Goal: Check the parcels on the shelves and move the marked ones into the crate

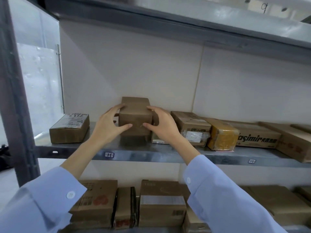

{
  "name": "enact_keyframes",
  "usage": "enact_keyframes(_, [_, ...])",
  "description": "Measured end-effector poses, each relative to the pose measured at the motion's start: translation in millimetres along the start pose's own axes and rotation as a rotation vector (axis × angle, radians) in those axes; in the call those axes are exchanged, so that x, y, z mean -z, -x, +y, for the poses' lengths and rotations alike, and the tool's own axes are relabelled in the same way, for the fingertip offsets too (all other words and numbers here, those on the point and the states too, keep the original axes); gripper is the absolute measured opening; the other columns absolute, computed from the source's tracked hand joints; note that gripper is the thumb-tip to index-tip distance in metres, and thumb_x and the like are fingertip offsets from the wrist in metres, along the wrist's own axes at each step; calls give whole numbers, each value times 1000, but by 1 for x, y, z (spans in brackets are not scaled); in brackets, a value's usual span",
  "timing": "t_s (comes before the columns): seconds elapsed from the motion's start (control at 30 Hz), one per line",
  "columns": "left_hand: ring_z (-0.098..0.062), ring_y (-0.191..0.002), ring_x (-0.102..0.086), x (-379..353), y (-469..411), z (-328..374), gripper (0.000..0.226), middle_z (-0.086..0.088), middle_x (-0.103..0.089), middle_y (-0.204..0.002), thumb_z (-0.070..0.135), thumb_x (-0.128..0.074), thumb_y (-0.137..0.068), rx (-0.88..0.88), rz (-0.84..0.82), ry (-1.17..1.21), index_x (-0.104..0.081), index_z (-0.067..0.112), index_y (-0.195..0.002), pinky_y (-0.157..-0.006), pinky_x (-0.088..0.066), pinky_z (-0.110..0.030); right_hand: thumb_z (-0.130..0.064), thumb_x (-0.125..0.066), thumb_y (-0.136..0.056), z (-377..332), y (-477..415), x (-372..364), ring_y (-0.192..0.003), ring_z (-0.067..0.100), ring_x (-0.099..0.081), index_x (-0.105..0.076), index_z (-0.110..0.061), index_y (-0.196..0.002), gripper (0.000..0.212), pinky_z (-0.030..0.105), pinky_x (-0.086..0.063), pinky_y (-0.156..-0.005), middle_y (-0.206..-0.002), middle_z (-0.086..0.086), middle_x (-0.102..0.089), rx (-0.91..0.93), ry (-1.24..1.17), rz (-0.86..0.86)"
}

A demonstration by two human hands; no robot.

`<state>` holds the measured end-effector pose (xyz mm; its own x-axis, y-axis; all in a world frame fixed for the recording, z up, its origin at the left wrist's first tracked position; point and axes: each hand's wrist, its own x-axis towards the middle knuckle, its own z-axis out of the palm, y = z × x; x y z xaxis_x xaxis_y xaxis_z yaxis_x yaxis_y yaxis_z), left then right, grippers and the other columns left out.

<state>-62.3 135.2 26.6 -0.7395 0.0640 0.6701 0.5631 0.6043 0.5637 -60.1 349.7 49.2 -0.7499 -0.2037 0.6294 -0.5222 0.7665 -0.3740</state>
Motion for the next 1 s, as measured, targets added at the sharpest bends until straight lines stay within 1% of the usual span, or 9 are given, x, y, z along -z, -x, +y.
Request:
enact_keyframes(0.13, [-18, -121, -54, 8, 0, 12, 73, 1, -55, -138, 25, -85, -73, -51, 63, 49, -51, 20, -137, -104, -47, -44, -26, -76, -84, -7, 3, 7, -127, 13, -48, -49, -22, -139, 62, 30, -39, -107, -139, -3, -54, 20, -121, 52])
enact_keyframes(0.23, [-13, -119, -54, 11, 3, 19, 71, 4, -54, -136, 21, -84, -74, -59, 96, 96, -51, 21, -137, -102, -48, -43, -17, -75, -85, -13, 7, 13, -129, 12, -47, -41, -25, -146, 70, 25, -38, -108, -145, -3, -48, -21, -255, 51])
enact_keyframes(0.4, [-13, -121, -55, 14, 8, 29, 70, 5, -58, -132, 37, -82, -74, -30, 83, 201, -51, 22, -135, -98, -51, -46, -6, -75, -83, -18, 13, 13, -130, 16, -47, -46, -18, -142, 66, 35, -39, -113, -145, 1, -46, 12, -313, 83])
enact_keyframes(0.47, [-12, -123, -55, 15, 11, 33, 65, 6, -58, -132, 39, -79, -78, -24, 86, 225, -52, 22, -135, -99, -51, -46, -9, -76, -83, -20, 15, 13, -129, 14, -46, -48, -17, -139, 63, 26, -38, -112, -145, 0, -46, 23, -323, 78])
enact_keyframes(0.53, [-12, -123, -54, 16, 14, 36, 57, 8, -57, -133, 38, -75, -83, -12, 94, 224, -52, 22, -133, -102, -49, -46, -19, -76, -85, -22, 16, 15, -125, 8, -47, -48, -19, -138, 59, 7, -35, -101, -141, -4, -49, 7, -354, 60])
enact_keyframes(0.57, [-12, -123, -53, 16, 14, 38, 53, 9, -57, -133, 37, -73, -85, -7, 101, 218, -53, 23, -132, -103, -47, -46, -24, -74, -87, -23, 17, 16, -124, 7, -48, -48, -20, -138, 57, 4, -34, -97, -139, -6, -52, -6, -370, 53])
enact_keyframes(0.67, [-13, -123, -52, 18, 18, 43, 48, 10, -55, -133, 31, -73, -85, -2, 116, 209, -53, 24, -128, -104, -47, -43, -32, -67, -92, -27, 19, 18, -126, 8, -49, -49, -20, -137, 49, 18, -40, -103, -135, -9, -55, -30, -404, 48])
enact_keyframes(0.77, [-16, -124, -52, 20, 20, 43, 54, 6, -53, -136, 24, -77, -82, 5, 111, 270, -50, 23, -129, -101, -50, -42, -24, -63, -95, -32, 20, 23, -119, 8, -51, -47, -21, -138, 46, 24, -44, -102, -131, -14, -51, -44, -452, 52])
enact_keyframes(1.0, [-11, -127, -49, 23, 21, 40, 84, 14, -45, -139, 15, -84, -73, -17, 85, 240, -36, 27, -141, -104, -48, -41, -4, -69, -89, -35, 21, 23, -117, 11, -54, -34, -27, -148, 73, 36, -50, -101, -145, -10, -44, -19, -450, 26])
